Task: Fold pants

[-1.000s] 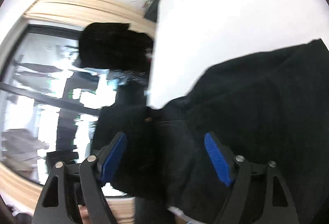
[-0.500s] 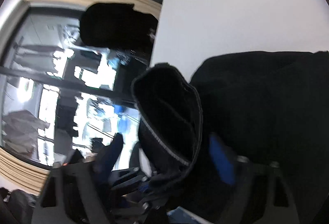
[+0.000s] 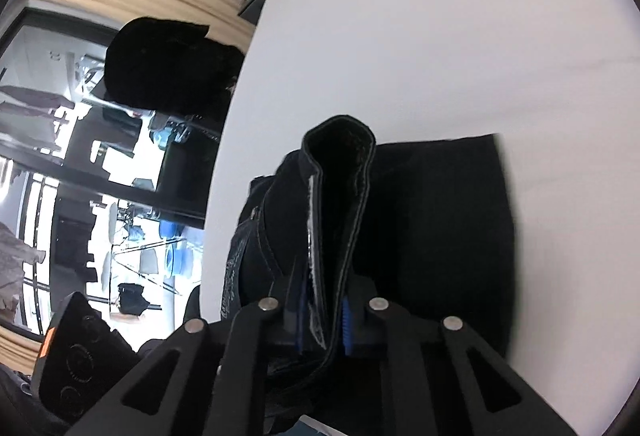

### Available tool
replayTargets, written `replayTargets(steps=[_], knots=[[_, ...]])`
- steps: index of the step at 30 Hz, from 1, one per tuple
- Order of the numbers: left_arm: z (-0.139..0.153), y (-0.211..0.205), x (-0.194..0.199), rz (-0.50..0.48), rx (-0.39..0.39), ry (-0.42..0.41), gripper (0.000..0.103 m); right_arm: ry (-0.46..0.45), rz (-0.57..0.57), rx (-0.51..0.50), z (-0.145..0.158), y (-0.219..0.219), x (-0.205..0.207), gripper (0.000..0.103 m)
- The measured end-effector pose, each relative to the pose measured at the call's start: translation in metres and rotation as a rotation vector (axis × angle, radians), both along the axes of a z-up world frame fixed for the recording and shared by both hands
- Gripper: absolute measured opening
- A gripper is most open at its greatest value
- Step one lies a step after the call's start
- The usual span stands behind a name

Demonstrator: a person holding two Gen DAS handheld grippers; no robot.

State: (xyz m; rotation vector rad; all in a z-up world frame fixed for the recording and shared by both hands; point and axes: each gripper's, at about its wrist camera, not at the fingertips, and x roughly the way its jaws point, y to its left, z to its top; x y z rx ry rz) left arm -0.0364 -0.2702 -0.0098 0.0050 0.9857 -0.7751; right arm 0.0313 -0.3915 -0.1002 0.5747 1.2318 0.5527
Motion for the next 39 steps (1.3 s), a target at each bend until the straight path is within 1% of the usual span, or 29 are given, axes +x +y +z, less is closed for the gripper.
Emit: replayTargets(steps=[3, 5, 10, 12, 13, 14, 15, 16, 17, 18, 19, 20, 22, 23, 24, 25, 26, 27, 28, 29, 30, 31, 32, 33, 34, 35, 36, 37, 39], knots=[[-0.008, -0.016, 0.003, -0.017, 0.016, 0.013, 0.013, 0.018, -0.012, -0.006, -0.009, -0.018, -0.002, 0.015], [-0.015, -0.018, 0.000, -0.024, 0.027, 0.020, 0.013, 0.030, -0.018, 0.001, -0.015, -0.026, -0.003, 0.015], [-0.023, -0.036, 0.006, -0.026, 0.055, 0.020, 0.013, 0.045, -0.041, 0.021, -0.030, -0.033, -0.003, 0.015], [-0.026, -0.042, 0.008, -0.024, 0.059, 0.012, 0.013, 0.046, -0.053, 0.030, -0.034, -0.038, 0.000, 0.015], [-0.027, -0.047, 0.008, -0.023, 0.061, 0.011, 0.014, 0.048, -0.057, 0.033, -0.033, -0.033, 0.001, 0.015], [-0.031, -0.050, 0.009, -0.024, 0.063, 0.017, 0.014, 0.052, -0.059, 0.037, -0.036, -0.033, 0.002, 0.015], [-0.038, -0.052, 0.007, -0.028, 0.065, 0.032, 0.017, 0.058, -0.058, 0.040, -0.041, -0.034, 0.002, 0.015], [-0.044, -0.055, 0.007, -0.033, 0.062, 0.053, 0.018, 0.071, -0.066, 0.050, -0.047, -0.036, 0.002, 0.017], [-0.045, -0.053, 0.007, -0.031, 0.049, 0.072, 0.021, 0.086, -0.081, 0.072, -0.054, -0.039, -0.001, 0.020], [-0.044, -0.049, 0.006, -0.030, 0.034, 0.091, 0.023, 0.080, -0.089, 0.094, -0.056, -0.041, -0.005, 0.021], [-0.041, -0.043, 0.003, -0.042, 0.004, 0.121, 0.023, 0.075, -0.100, 0.106, -0.056, -0.045, -0.009, 0.024], [-0.038, -0.037, 0.001, -0.052, -0.015, 0.137, 0.023, 0.073, -0.115, 0.111, -0.055, -0.047, -0.014, 0.029], [-0.027, -0.020, -0.009, -0.072, -0.054, 0.154, 0.023, 0.056, -0.162, 0.081, -0.045, -0.053, -0.026, 0.036], [-0.021, -0.009, -0.014, -0.071, -0.071, 0.151, 0.023, 0.050, -0.184, 0.059, -0.040, -0.057, -0.030, 0.036], [-0.016, 0.005, -0.019, -0.061, -0.083, 0.146, 0.023, 0.038, -0.219, 0.014, -0.032, -0.061, -0.038, 0.037], [-0.012, 0.017, -0.020, -0.044, -0.086, 0.147, 0.023, 0.030, -0.244, -0.022, -0.026, -0.065, -0.044, 0.040], [-0.010, 0.028, -0.020, -0.020, -0.088, 0.149, 0.023, 0.013, -0.265, -0.049, -0.016, -0.066, -0.050, 0.040], [-0.009, 0.041, -0.017, 0.018, -0.096, 0.151, 0.023, -0.015, -0.263, -0.033, -0.004, -0.063, -0.056, 0.040], [-0.011, 0.050, -0.013, 0.051, -0.100, 0.154, 0.023, -0.040, -0.253, -0.019, 0.004, -0.059, -0.059, 0.038], [-0.014, 0.059, -0.009, 0.084, -0.102, 0.159, 0.023, -0.079, -0.222, -0.015, 0.018, -0.048, -0.062, 0.032], [-0.017, 0.068, -0.004, 0.119, -0.098, 0.167, 0.023, -0.098, -0.196, -0.027, 0.026, -0.037, -0.063, 0.031], [-0.020, 0.073, 0.000, 0.143, -0.096, 0.174, 0.023, -0.108, -0.157, -0.063, 0.031, -0.021, -0.065, 0.029], [-0.024, 0.081, 0.005, 0.168, -0.107, 0.182, 0.023, -0.096, -0.134, -0.089, 0.028, -0.012, -0.065, 0.028], [-0.028, 0.089, 0.011, 0.188, -0.109, 0.188, 0.023, -0.067, -0.113, -0.116, 0.019, -0.003, -0.065, 0.027], [-0.028, 0.097, 0.019, 0.202, -0.103, 0.191, 0.023, -0.037, -0.110, -0.134, 0.009, 0.000, -0.065, 0.025], [-0.031, 0.104, 0.028, 0.231, -0.092, 0.193, 0.023, 0.018, -0.113, -0.176, -0.007, 0.002, -0.067, 0.019], [-0.032, 0.112, 0.037, 0.249, -0.087, 0.194, 0.023, 0.039, -0.116, -0.225, -0.018, 0.004, -0.073, 0.011], [-0.035, 0.119, 0.047, 0.264, -0.082, 0.195, 0.023, 0.020, -0.124, -0.240, -0.020, 0.004, -0.080, 0.000], [-0.038, 0.132, 0.069, 0.301, -0.075, 0.182, 0.023, 0.023, -0.159, -0.221, -0.021, -0.003, -0.090, 0.000]])
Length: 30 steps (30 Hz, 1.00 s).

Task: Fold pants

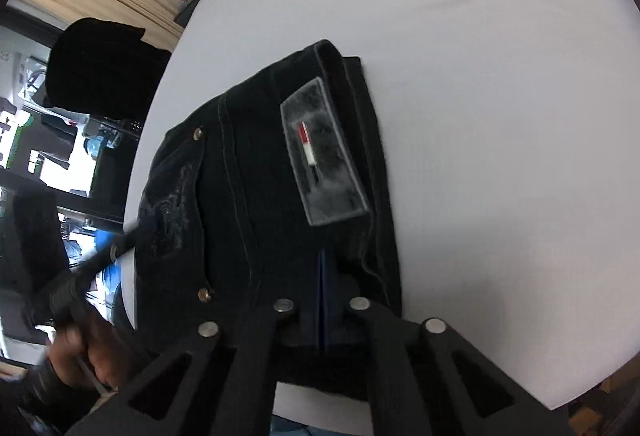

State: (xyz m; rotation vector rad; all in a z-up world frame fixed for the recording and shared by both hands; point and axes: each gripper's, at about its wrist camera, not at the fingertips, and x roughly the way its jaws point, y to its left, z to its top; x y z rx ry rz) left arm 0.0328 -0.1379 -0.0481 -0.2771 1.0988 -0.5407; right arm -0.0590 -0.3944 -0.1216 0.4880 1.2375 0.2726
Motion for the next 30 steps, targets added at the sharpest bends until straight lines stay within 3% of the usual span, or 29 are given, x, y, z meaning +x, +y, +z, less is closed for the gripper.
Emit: replayTargets(steps=[4, 8, 11, 17, 20, 23, 27, 29, 30], knots=[[-0.009, 0.008, 0.041, 0.020, 0.000, -0.013, 0.023, 0.011, -0.030, -0.016, -0.002, -0.005, -0.005, 0.000], [-0.020, 0.016, 0.045, 0.021, 0.009, 0.010, 0.023, 0.018, -0.036, -0.050, -0.007, 0.004, -0.001, 0.000], [-0.024, 0.008, 0.011, -0.002, 0.087, -0.041, 0.023, 0.010, -0.025, -0.080, -0.005, 0.014, 0.002, 0.000], [-0.016, -0.007, -0.079, -0.146, 0.289, -0.212, 0.023, -0.006, -0.035, -0.071, -0.007, 0.007, 0.003, 0.000], [-0.016, -0.007, -0.100, -0.199, 0.335, -0.257, 0.023, -0.008, -0.055, -0.084, -0.002, 0.004, -0.010, 0.000], [-0.022, -0.008, -0.096, -0.185, 0.326, -0.232, 0.023, -0.037, -0.060, -0.106, 0.008, 0.011, -0.017, 0.000], [-0.033, -0.021, -0.096, -0.190, 0.343, -0.257, 0.023, -0.061, -0.090, -0.050, -0.005, 0.002, -0.024, 0.000], [-0.029, -0.017, -0.091, -0.183, 0.306, -0.225, 0.023, -0.079, -0.088, -0.007, -0.006, -0.006, -0.023, 0.000], [-0.022, -0.008, -0.086, -0.167, 0.250, -0.186, 0.024, -0.081, -0.092, -0.005, 0.000, -0.009, -0.024, 0.000]])
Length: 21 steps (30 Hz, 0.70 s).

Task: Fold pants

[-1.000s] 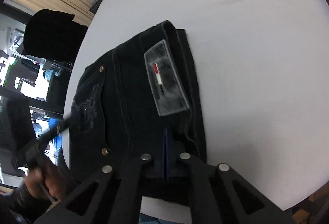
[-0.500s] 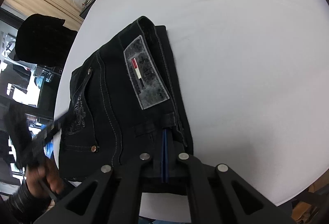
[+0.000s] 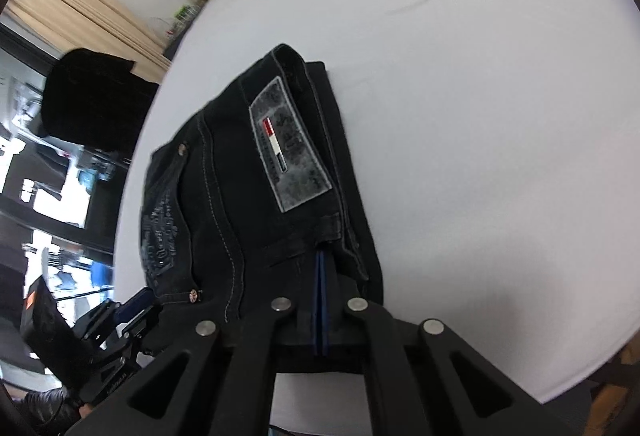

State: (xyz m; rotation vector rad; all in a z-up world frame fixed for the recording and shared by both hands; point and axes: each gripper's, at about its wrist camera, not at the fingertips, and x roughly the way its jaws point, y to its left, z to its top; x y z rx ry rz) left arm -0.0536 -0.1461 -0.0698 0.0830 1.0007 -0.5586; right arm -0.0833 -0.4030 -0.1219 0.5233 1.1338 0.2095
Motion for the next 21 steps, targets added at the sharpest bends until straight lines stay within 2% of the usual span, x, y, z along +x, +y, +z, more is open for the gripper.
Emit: replayTargets(steps=[1, 3, 4, 5, 6, 7, 9, 12, 14, 17, 19, 21], knots=[[0.009, 0.012, 0.001, 0.020, -0.053, 0.022, 0.024, -0.006, 0.001, -0.006, 0.006, 0.000, 0.000, 0.004], [0.031, 0.041, 0.004, 0.100, -0.162, -0.007, 0.024, -0.063, 0.003, -0.011, 0.027, -0.002, -0.006, 0.033], [0.040, 0.055, 0.007, 0.153, -0.202, -0.045, 0.026, -0.116, -0.022, -0.006, 0.039, -0.008, -0.010, 0.066], [0.044, 0.064, 0.011, 0.195, -0.225, -0.065, 0.045, -0.152, -0.035, -0.002, 0.045, -0.011, -0.011, 0.082], [0.043, 0.074, 0.020, 0.245, -0.243, -0.062, 0.081, -0.178, -0.032, 0.007, 0.051, -0.016, -0.007, 0.082], [0.040, 0.079, 0.027, 0.269, -0.254, -0.043, 0.087, -0.172, -0.024, 0.013, 0.051, -0.018, -0.003, 0.082], [0.025, 0.086, 0.045, 0.305, -0.294, 0.050, 0.087, -0.104, -0.012, 0.034, 0.042, -0.024, 0.017, 0.078], [-0.010, 0.089, 0.071, 0.341, -0.385, 0.255, 0.087, -0.014, 0.047, 0.053, 0.021, -0.023, 0.045, 0.070], [-0.028, 0.088, 0.081, 0.360, -0.413, 0.345, 0.087, 0.032, 0.079, 0.074, 0.008, -0.018, 0.059, 0.067], [-0.035, 0.075, 0.090, 0.329, -0.382, 0.353, 0.087, 0.074, 0.098, 0.107, -0.010, -0.010, 0.075, 0.060], [-0.036, 0.066, 0.097, 0.305, -0.373, 0.372, 0.082, 0.090, 0.094, 0.132, -0.019, -0.006, 0.083, 0.056], [-0.040, 0.054, 0.102, 0.268, -0.348, 0.409, 0.064, 0.098, 0.089, 0.135, -0.022, -0.002, 0.087, 0.051]])
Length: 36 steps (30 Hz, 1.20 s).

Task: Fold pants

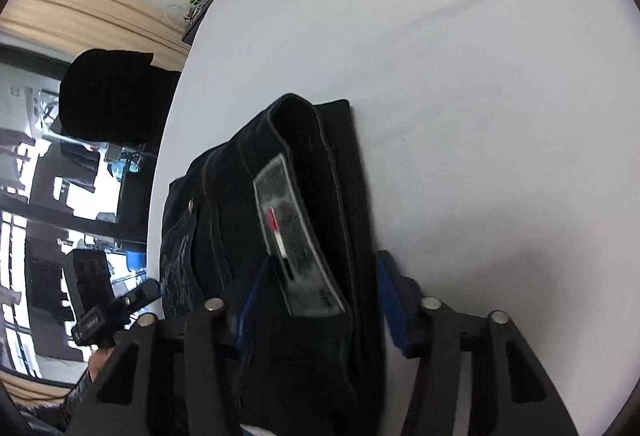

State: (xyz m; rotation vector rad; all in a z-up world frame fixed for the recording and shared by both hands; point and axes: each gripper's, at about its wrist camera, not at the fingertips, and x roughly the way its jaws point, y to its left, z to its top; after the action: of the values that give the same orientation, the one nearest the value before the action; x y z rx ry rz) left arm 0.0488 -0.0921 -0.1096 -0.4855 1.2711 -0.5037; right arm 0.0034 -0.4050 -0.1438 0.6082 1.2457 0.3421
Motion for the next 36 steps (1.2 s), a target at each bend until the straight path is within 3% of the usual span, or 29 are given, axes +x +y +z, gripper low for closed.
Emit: replayTargets(steps=[3, 7, 9, 13, 16, 20, 25, 31, 35, 36], knots=[[-0.003, -0.019, 0.005, -0.055, 0.045, 0.014, 0.049, -0.001, 0.017, -0.061, 0.003, 0.012, 0.002, 0.046], [-0.001, -0.027, 0.008, -0.050, 0.037, 0.002, 0.030, -0.047, 0.051, -0.162, 0.018, 0.032, -0.005, 0.028], [0.006, -0.028, 0.008, -0.048, 0.028, -0.023, 0.021, -0.072, 0.064, -0.214, 0.027, 0.043, -0.004, 0.023], [0.028, -0.018, 0.007, -0.046, 0.004, -0.073, 0.019, -0.151, 0.067, -0.210, 0.059, 0.062, -0.002, 0.018], [0.058, -0.001, 0.017, -0.043, 0.045, -0.163, 0.018, -0.199, 0.074, -0.167, 0.081, 0.073, 0.016, 0.017], [0.093, 0.038, 0.064, -0.017, 0.110, -0.261, 0.018, -0.239, 0.071, -0.096, 0.101, 0.089, 0.064, 0.017], [0.113, 0.068, 0.127, 0.002, 0.202, -0.331, 0.018, -0.272, 0.112, -0.100, 0.110, 0.130, 0.128, 0.017], [0.083, 0.123, 0.183, 0.031, 0.232, -0.317, 0.019, -0.229, 0.101, -0.072, 0.067, 0.160, 0.196, 0.017], [0.024, 0.142, 0.202, 0.044, 0.245, -0.233, 0.020, -0.157, 0.102, -0.106, 0.024, 0.166, 0.215, 0.018], [0.008, 0.145, 0.204, 0.057, 0.247, -0.212, 0.024, -0.141, 0.097, -0.124, 0.015, 0.169, 0.219, 0.019]])
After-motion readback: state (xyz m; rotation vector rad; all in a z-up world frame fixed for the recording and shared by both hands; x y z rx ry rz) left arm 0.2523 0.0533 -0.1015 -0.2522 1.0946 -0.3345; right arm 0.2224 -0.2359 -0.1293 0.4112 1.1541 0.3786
